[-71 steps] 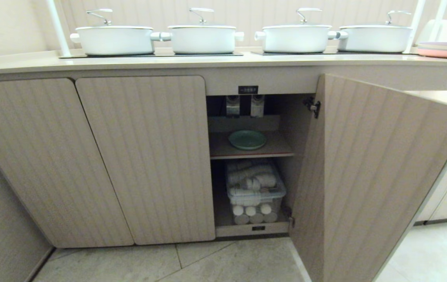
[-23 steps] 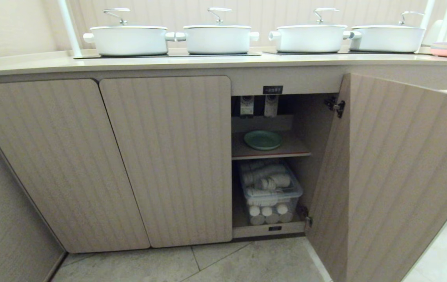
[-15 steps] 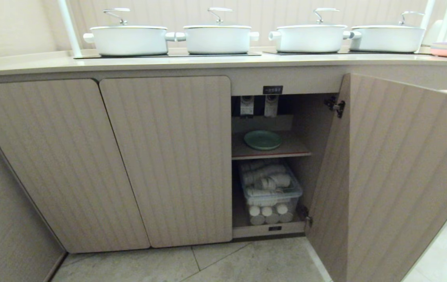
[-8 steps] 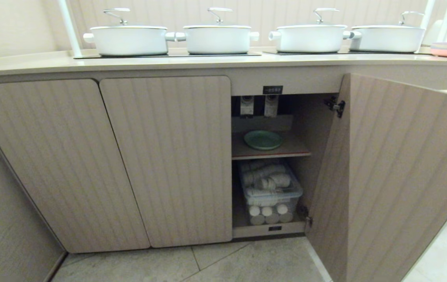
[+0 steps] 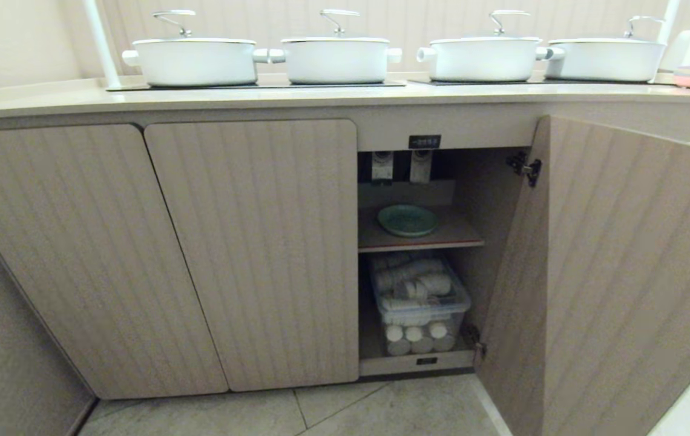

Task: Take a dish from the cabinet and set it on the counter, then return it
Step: Take the plate from the cabinet

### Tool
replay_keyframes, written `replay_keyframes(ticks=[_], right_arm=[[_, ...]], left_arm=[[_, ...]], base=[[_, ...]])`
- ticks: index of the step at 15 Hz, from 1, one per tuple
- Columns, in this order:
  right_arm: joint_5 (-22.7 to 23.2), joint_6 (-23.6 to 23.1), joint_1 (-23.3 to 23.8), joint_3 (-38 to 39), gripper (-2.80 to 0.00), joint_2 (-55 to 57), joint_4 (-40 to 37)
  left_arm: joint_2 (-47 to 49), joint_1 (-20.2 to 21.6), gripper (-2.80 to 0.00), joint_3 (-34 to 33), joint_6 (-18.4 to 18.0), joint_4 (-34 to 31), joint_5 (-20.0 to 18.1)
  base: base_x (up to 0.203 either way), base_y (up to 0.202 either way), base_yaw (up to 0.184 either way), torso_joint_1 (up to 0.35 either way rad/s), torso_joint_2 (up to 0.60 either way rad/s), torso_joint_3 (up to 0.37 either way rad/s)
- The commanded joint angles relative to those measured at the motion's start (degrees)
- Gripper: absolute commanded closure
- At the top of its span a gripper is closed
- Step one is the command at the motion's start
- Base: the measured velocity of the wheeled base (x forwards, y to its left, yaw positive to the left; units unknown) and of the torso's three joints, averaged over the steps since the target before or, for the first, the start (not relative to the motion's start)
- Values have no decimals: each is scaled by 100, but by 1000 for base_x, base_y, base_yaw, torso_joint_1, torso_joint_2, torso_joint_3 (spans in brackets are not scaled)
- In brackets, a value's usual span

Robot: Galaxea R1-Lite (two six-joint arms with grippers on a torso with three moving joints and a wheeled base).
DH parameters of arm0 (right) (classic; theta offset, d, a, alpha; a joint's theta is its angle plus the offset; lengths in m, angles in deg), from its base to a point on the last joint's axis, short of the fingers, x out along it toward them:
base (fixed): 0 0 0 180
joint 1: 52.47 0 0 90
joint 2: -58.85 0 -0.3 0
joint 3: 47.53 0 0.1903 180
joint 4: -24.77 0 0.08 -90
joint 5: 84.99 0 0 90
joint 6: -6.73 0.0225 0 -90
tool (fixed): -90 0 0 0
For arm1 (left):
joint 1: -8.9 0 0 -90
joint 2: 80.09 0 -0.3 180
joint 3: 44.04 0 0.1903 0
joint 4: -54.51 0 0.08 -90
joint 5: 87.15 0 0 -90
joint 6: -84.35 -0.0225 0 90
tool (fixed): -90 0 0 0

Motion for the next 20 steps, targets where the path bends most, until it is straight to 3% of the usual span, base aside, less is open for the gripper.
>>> replay_keyframes(ticks=[1, 14, 20], right_arm=[[2, -7, -1, 0, 0, 3, 0], [2, -7, -1, -4, 0, 0, 0], [2, -7, -1, -4, 0, 9, 0]], left_arm=[[-2, -6, 0, 0, 0, 2, -1], [-2, 1, 0, 0, 0, -4, -1], [-2, 2, 0, 0, 0, -6, -1]], base=[[198, 0, 3, 2, -1, 2], [194, 0, 1, 2, 1, 2], [15, 0, 1, 1, 0, 0]])
